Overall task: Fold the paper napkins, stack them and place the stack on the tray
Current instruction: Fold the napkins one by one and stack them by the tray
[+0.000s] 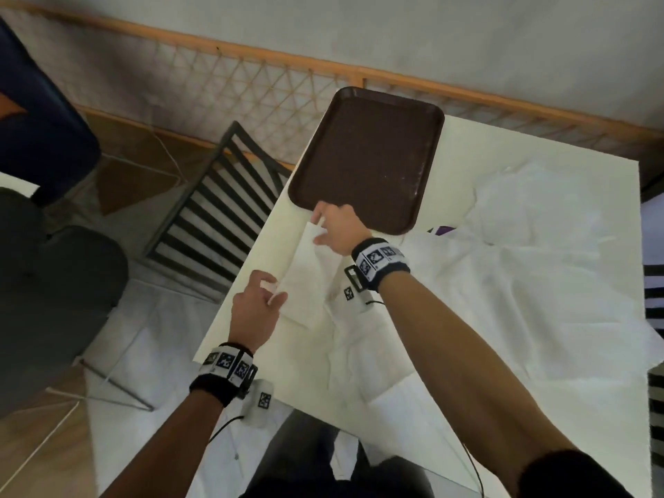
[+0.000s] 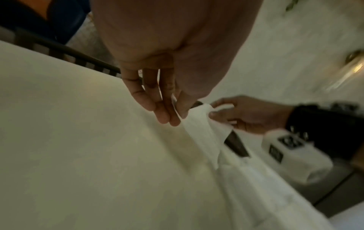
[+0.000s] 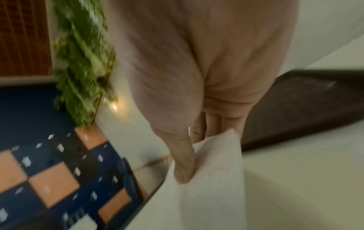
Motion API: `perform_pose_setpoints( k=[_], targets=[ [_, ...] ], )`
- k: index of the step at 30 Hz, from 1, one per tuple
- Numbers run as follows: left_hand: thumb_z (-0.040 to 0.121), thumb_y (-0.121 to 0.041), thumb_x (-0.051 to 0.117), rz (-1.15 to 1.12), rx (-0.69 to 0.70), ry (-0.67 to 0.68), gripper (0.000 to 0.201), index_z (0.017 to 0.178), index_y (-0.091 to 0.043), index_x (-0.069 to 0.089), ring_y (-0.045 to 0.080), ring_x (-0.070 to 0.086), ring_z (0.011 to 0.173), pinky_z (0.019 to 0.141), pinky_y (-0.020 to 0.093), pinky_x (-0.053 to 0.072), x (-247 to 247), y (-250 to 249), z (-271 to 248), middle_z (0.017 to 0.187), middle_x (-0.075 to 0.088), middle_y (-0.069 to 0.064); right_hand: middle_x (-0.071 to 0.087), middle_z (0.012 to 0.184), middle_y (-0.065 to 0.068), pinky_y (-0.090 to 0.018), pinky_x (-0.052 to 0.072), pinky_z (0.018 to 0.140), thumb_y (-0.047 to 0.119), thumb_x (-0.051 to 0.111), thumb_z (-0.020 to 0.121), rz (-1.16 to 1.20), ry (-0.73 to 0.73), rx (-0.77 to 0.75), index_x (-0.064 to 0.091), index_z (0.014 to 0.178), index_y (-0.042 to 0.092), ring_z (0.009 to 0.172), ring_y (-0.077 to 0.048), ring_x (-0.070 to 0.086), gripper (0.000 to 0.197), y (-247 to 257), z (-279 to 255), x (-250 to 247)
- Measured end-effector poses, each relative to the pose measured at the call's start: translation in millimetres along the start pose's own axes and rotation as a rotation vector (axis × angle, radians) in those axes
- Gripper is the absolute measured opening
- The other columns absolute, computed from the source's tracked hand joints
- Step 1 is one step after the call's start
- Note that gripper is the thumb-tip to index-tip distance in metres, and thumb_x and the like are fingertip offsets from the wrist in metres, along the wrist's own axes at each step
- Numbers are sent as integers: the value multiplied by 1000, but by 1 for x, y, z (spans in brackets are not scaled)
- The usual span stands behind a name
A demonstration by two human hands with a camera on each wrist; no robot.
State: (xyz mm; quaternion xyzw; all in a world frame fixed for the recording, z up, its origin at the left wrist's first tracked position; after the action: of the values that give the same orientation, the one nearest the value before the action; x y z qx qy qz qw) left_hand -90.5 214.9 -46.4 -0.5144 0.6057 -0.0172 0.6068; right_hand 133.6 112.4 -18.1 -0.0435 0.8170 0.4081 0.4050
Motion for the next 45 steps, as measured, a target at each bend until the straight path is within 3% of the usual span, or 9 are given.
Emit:
perform_pose_setpoints(
  k=[5,11,14,19,25,29,36,40,45],
  targets=[
    [102,-23,62,200,79,56,28,126,-30,51,30,64,83,76,47,56,6,5,6,77,59,-2,54,135,-19,-46,56,104,15,78,98,-198,36,-2,55,137,14,111,-38,66,45,28,24,38],
    [95,-30,74,455,254,-84,29,123,-22,69,29,51,112,90,47,55,-1,-23,-6,121,51,7,63,123,-7,-45,54,99,22,76,99,-199,-106,-94,61,123,16,112,-24,59,30,27,-29,-1],
    [102,-34,67,321,372,55,25,121,-18,71,25,56,111,88,43,55,19,-53,-19,119,62,3,67,118,-3,-46,55,95,26,75,97,-320,37,-78,64,119,20,112,-27,63,26,-12,-74,-4],
    [99,-48,68,473,355,261,62,148,-16,49,30,51,127,100,44,47,75,-77,-24,138,59,6,58,137,1,-50,42,111,38,81,92,-537,70,-11,52,144,35,129,-28,51,60,-73,-116,10],
    [95,-33,76,306,277,284,29,116,-18,65,30,57,114,95,45,50,85,-76,-18,115,62,4,59,99,14,-47,42,108,44,79,93,-488,-83,-63,66,111,33,113,-21,47,25,-92,-134,-7],
    [93,-29,80,37,328,161,11,95,-23,72,15,60,94,87,38,55,58,-90,-28,102,59,-6,65,105,13,-46,46,102,42,81,92,-392,-133,-105,69,99,34,113,-20,50,16,-90,-159,-35],
    [93,-38,81,-469,371,219,47,131,-32,53,-3,64,115,90,12,51,11,-162,-51,119,68,-20,75,94,12,-15,48,83,33,81,98,131,-274,-183,68,96,25,97,-4,71,15,-52,-211,-115],
    [95,-39,80,-476,406,327,56,143,-38,52,-2,65,117,95,21,57,40,-180,-44,126,68,-20,77,91,16,-12,46,76,36,81,97,179,-398,-124,74,92,29,88,-2,69,11,-62,-215,-145],
    [102,-46,69,-474,306,360,25,118,-27,74,7,74,93,87,38,60,94,-187,-44,101,80,-6,78,87,10,-25,51,72,40,82,95,214,-519,52,76,91,29,83,-8,69,13,-104,-218,-164]
  ],
)
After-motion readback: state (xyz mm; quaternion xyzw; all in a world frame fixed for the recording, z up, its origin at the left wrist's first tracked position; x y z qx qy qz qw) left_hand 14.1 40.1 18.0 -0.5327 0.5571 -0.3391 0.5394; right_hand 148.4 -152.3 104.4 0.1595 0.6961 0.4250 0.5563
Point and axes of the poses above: each hand's wrist, its own z-axis towards the middle knuckle, its own x-axis out of the palm, y = z × x, the point moved 6 cm from there along z, towards the middle knuckle
